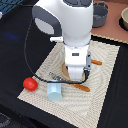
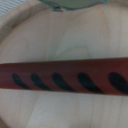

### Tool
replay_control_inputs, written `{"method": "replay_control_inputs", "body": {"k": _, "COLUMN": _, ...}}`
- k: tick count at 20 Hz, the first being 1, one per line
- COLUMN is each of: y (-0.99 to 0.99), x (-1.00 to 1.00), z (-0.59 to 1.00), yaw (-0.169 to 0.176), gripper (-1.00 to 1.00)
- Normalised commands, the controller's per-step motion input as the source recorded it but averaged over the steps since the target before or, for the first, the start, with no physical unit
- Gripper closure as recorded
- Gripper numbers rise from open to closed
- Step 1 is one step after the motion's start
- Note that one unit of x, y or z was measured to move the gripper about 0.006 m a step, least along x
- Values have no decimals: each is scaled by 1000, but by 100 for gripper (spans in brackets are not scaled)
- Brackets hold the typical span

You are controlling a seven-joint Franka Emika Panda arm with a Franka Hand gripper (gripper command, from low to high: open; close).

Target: Interact with the objects in diverse but meaningful ways.

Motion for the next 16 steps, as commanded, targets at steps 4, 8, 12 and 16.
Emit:
{"method": "replay_control_inputs", "body": {"k": 4, "y": 366, "x": 81, "z": -12, "yaw": 0, "gripper": 100}}
{"method": "replay_control_inputs", "body": {"k": 8, "y": 337, "x": 46, "z": -60, "yaw": 0, "gripper": 100}}
{"method": "replay_control_inputs", "body": {"k": 12, "y": 376, "x": 184, "z": -197, "yaw": 0, "gripper": 100}}
{"method": "replay_control_inputs", "body": {"k": 16, "y": 352, "x": 161, "z": -61, "yaw": -1, "gripper": 100}}
